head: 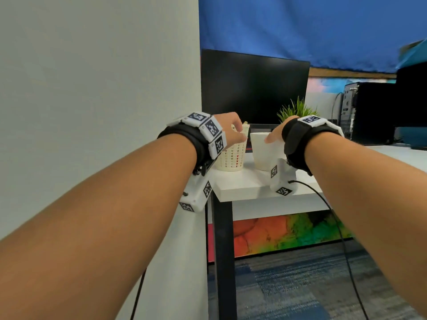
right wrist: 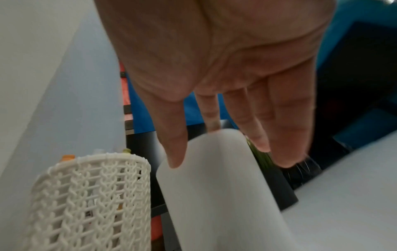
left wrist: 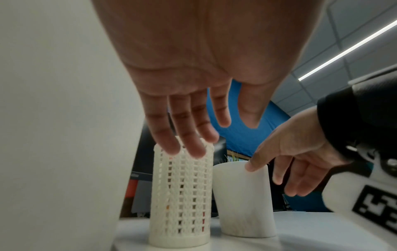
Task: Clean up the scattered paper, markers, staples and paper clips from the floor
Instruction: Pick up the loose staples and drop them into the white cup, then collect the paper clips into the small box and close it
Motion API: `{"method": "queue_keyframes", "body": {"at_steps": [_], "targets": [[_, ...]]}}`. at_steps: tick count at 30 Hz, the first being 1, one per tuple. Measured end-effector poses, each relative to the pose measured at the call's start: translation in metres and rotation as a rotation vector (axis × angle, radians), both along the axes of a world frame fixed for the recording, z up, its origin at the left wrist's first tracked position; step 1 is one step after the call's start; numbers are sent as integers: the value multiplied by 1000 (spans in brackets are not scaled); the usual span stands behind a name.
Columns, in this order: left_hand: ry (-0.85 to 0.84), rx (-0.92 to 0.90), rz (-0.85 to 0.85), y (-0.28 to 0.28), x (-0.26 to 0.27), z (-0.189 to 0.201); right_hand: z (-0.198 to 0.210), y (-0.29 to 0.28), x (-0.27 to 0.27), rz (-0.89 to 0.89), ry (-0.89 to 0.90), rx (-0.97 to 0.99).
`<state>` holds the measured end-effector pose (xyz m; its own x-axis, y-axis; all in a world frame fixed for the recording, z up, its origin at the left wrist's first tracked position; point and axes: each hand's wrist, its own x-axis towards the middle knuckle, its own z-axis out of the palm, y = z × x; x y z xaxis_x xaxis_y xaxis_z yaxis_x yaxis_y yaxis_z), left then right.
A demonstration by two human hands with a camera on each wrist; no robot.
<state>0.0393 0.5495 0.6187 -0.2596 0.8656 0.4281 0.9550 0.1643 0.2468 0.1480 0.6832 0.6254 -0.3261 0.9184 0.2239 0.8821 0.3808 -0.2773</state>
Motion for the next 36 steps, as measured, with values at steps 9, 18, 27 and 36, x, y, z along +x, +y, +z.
{"method": "queue_keyframes", "body": {"at_steps": [9, 18, 27, 36], "targets": [[27, 100, 90, -81, -43, -37, -16, -114, -31, 352, 218, 472], [-238, -145, 279, -250, -103, -177, -180, -227, -126, 684, -43, 115], [-471, -268, 365, -324, -134, -333, -361, -267, -161, 724, -347, -157], [-774, -255, 425, -335, -129, -565, -608, -261, -157, 650, -594, -446]]}}
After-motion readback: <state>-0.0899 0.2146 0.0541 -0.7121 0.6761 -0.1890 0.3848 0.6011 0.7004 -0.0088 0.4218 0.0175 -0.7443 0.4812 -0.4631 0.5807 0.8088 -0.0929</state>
